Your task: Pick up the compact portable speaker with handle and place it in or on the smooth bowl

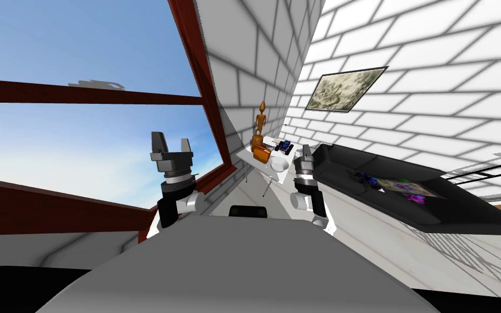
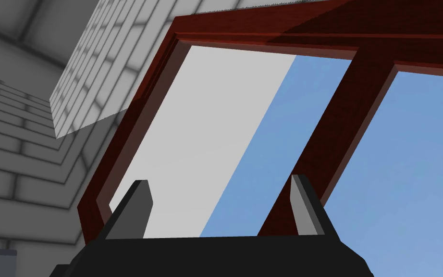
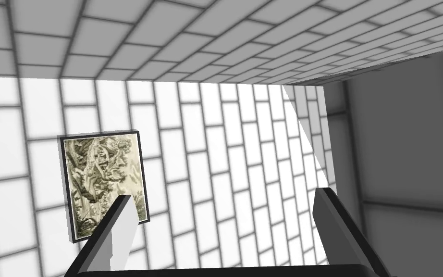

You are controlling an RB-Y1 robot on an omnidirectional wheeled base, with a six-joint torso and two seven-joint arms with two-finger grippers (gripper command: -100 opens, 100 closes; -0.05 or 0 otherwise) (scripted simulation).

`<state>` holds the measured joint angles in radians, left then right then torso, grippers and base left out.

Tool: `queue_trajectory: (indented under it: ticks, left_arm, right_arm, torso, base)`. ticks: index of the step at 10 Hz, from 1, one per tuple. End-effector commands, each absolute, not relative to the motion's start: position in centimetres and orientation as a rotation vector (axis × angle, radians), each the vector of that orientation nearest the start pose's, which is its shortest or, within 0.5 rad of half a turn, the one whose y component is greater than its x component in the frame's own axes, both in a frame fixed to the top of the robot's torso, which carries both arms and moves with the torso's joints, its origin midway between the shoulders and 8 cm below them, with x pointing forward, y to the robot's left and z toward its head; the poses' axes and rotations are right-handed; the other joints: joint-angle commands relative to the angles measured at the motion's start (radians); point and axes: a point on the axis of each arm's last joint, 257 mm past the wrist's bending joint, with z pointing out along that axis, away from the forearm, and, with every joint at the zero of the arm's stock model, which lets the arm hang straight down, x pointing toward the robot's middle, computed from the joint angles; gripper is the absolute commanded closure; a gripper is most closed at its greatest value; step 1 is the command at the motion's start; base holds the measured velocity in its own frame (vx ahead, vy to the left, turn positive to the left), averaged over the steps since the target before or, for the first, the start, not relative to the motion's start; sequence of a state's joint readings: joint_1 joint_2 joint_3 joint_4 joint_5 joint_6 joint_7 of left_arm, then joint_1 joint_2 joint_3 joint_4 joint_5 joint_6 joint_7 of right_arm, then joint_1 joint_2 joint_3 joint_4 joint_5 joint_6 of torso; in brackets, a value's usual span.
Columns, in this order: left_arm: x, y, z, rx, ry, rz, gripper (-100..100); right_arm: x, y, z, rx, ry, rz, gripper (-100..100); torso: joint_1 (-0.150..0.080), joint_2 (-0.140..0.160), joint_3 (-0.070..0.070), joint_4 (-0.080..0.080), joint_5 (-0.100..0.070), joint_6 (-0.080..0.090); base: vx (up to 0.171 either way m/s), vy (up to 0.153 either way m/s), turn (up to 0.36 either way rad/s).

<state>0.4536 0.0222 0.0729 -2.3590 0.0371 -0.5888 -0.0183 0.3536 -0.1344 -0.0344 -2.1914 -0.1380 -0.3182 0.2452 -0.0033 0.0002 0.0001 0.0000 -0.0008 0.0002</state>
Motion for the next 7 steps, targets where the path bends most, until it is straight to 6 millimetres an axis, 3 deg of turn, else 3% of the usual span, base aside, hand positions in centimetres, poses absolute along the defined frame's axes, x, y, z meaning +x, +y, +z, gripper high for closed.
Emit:
queue_trajectory:
  ticks: [1,4,7]
  left_arm:
    - [30.6,28.9,8.9,-0.476,0.464,-1.297,0]
    - [30.6,28.9,8.9,-0.476,0.464,-1.297,0]
    - [30.6,28.9,8.9,-0.476,0.464,-1.297,0]
  right_arm:
    - [41.3,-28.6,0.3,0.615,0.837,1.11,-100]
    - [42.5,-28.5,0.3,0.58,0.873,1.055,-100]
    - [45.1,-28.4,0.2,0.548,0.942,0.998,-100]
  torso:
    - [0.0,0.0,0.0,0.0,0.0,0.0]
    - [0.0,0.001,0.0,0.0,0.0,-0.001]
    - [0.0,0.0,0.0,0.0,0.0,0.0]
  base:
    - [-0.016,-0.051,0.213]
    - [-0.024,-0.049,0.13]
    - [-0.019,-0.047,0.176]
